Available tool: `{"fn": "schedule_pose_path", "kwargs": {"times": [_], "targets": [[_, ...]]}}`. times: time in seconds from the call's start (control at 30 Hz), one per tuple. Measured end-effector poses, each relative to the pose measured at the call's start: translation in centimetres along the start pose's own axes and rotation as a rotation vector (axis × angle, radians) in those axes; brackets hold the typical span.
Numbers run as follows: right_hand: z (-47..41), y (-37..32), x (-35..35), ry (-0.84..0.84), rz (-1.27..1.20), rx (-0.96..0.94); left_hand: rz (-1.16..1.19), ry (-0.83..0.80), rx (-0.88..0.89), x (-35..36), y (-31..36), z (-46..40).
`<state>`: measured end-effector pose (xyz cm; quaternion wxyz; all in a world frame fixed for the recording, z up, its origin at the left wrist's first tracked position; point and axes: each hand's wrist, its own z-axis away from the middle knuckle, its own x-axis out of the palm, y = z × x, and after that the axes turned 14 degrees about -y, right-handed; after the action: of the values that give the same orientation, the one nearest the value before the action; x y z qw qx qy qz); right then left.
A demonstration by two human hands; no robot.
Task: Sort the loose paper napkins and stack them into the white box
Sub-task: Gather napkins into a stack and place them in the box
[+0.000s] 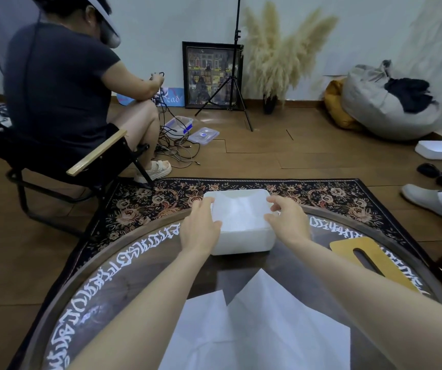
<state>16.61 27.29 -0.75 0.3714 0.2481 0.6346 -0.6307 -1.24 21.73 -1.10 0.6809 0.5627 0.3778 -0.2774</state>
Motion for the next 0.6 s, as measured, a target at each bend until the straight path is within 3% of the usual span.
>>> {"fn": "schedule_pose_path", "kwargs": {"times": [0.17,0.33,0.6], "targets": [[0.0,-0.2,0.2,0.067,0.12,-0.113,-0.065,0.062,0.029,-0.3,0.0,0.8],[0.3,-0.6,0.7,-0.035,0.216,-0.185,-0.264,0.145,0.261,0.4,-0.3,0.7],[1.1,0.2,0.8,-0.252,0.097,-0.286,-0.174,-0.093,0.303,1.4,-1.9,0.4]]}}
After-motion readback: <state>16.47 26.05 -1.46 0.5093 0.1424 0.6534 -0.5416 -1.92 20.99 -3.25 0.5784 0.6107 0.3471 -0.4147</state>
